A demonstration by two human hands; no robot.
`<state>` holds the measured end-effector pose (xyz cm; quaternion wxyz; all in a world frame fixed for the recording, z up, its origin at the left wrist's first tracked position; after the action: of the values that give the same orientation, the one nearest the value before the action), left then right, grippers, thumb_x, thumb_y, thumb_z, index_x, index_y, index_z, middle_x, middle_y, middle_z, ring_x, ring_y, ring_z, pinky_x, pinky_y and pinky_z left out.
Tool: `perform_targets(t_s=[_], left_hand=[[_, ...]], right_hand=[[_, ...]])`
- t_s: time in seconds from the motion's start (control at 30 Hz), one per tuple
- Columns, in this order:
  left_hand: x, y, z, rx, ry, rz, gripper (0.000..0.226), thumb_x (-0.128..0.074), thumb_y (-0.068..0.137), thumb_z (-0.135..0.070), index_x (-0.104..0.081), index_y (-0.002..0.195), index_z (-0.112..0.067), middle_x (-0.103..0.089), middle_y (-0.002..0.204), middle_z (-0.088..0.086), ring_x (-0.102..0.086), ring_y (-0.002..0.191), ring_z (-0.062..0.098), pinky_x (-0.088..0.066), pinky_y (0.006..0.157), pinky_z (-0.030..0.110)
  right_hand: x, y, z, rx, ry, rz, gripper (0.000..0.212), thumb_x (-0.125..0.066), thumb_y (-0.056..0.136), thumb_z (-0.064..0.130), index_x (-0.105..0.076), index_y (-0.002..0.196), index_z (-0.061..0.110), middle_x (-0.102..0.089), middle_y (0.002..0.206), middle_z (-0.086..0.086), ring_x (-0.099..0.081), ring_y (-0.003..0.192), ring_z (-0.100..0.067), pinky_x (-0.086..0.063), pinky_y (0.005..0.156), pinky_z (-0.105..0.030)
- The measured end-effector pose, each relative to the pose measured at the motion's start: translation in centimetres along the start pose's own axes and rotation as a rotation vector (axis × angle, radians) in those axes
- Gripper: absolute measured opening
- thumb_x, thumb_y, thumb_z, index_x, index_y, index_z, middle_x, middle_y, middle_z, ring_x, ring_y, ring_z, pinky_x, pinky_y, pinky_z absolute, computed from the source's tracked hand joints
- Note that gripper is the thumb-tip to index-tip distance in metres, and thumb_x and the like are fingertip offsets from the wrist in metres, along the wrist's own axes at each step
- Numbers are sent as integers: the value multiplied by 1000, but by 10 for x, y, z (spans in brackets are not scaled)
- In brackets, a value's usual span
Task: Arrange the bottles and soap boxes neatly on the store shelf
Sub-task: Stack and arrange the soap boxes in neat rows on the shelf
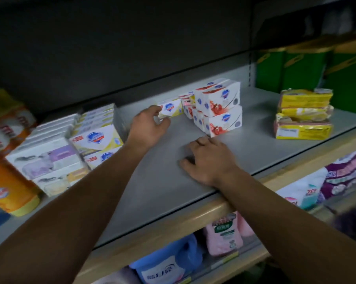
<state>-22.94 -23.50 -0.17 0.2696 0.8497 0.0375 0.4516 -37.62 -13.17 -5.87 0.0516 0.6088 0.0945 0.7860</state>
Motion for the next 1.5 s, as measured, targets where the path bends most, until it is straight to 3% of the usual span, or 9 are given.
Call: perform_targets(t_s=[0.13,0.4,0.6,0.8,1.07,1.23,1.37,1.5], left_hand=[[-37,51,13,48,119,40,53,-65,86,-33,-55,133,-12,-57,130,13,-54,119,30,-40,100,31],[-87,107,39,104,287,85,69,-64,87,-35,-37,144,-6,-39,142,19,-38,128,39,-32,107,36],[-88,112,39,190,378,8,55,-66,85,-37,-49,129,-9,-37,136,19,-37,124,40,-41,96,43],[-59,82,14,153,119,-51,46,-73,79,-34,-57,114,-9,-62,117,19,-58,110,38,-47,86,39],[22,-25,-4,72,-72,-26,39,-76,76,-34,-66,108,-15,-71,106,9,-64,101,29,-50,83,35],[68,-84,9,213,-360,17,29,-80,76,-31,-68,101,-20,-72,96,-2,-67,91,18,-52,80,32],[92,-127,31,356,-766,179,17,-77,80,-18,-70,95,-15,-74,97,9,-70,86,23,-55,73,38],[109,-157,67,471,-1052,208,23,-73,84,-14,-71,106,-12,-74,104,9,-72,91,25,-57,66,34]], right_hand=[[0,-1,-1,-1,49,-17,57,-36,91,57,-49,134,21,-50,132,-3,-40,128,-28,-29,108,-39],[1,-1,0,3,59,-53,56,-38,91,55,-49,134,20,-50,133,-1,-40,127,-27,-29,109,-38],[0,-1,-1,2,53,-60,54,-39,91,55,-50,132,21,-50,130,0,-41,125,-26,-28,107,-37],[-2,1,-1,-7,56,-50,53,-40,87,58,-53,125,24,-52,125,0,-43,122,-27,-30,104,-38],[5,0,-2,-39,84,-30,60,-52,85,60,-48,132,23,-50,133,-3,-46,124,-28,-39,101,-36],[20,-9,19,45,475,-167,91,-77,75,33,-26,150,27,-31,150,-1,-39,134,-21,-38,108,-34],[23,-16,64,320,591,-64,94,-78,73,13,-28,149,36,-33,140,10,-50,117,-8,-45,100,-28],[13,-21,103,390,692,-6,81,-78,76,12,-39,140,40,-51,129,12,-59,88,6,-43,79,-8]])
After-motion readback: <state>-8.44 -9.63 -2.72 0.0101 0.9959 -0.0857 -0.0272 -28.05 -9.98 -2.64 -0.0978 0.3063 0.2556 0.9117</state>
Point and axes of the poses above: each hand's wrist, its own y-axis towards the middle knuckle, its own x-axis out of the back of the hand, z = x × y, the point moved 2 cm from there along y, towards the middle knuckle
